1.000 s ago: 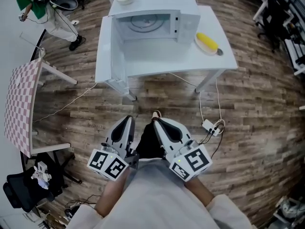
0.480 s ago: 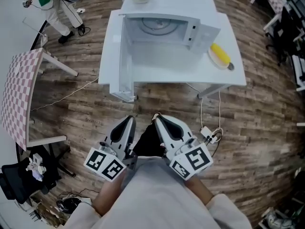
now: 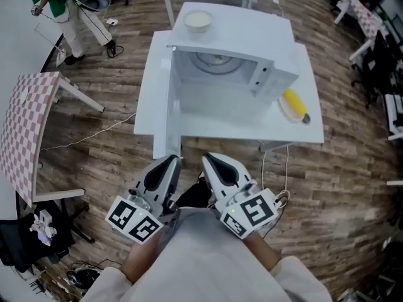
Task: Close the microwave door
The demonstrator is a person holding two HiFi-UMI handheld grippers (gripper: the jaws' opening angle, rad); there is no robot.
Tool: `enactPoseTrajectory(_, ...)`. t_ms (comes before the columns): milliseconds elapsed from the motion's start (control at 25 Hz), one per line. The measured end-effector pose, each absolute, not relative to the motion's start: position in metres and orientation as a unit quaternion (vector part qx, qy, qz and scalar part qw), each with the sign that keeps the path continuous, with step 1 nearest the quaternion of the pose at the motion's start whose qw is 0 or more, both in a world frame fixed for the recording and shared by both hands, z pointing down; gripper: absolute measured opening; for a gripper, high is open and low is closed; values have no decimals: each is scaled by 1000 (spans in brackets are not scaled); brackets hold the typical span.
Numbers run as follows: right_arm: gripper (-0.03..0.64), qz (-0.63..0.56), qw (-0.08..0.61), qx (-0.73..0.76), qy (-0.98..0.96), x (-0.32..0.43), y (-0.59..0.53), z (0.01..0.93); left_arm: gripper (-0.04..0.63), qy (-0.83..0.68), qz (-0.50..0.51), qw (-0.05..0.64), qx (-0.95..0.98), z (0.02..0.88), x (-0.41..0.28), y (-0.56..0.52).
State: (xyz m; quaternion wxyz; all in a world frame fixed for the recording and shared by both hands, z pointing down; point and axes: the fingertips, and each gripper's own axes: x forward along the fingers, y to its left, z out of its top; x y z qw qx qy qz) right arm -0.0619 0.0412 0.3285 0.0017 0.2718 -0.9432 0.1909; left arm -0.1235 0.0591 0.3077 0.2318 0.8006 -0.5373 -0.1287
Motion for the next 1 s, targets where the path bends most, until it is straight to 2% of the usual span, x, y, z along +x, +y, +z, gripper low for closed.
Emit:
enactPoseTrajectory(360,23,159,7,241,-957,-109,5,314,18,-549,-147,199,799,289,-171,19)
enactPoseTrajectory(720,23,170,32,232,-957,-136,0,331,18,-569,-133,204,786,306,-217,18)
enactPoseTrajectory(1000,23,182,54,215,-958,-144,3,348,18,-575,-130,229,775,335,-227,28)
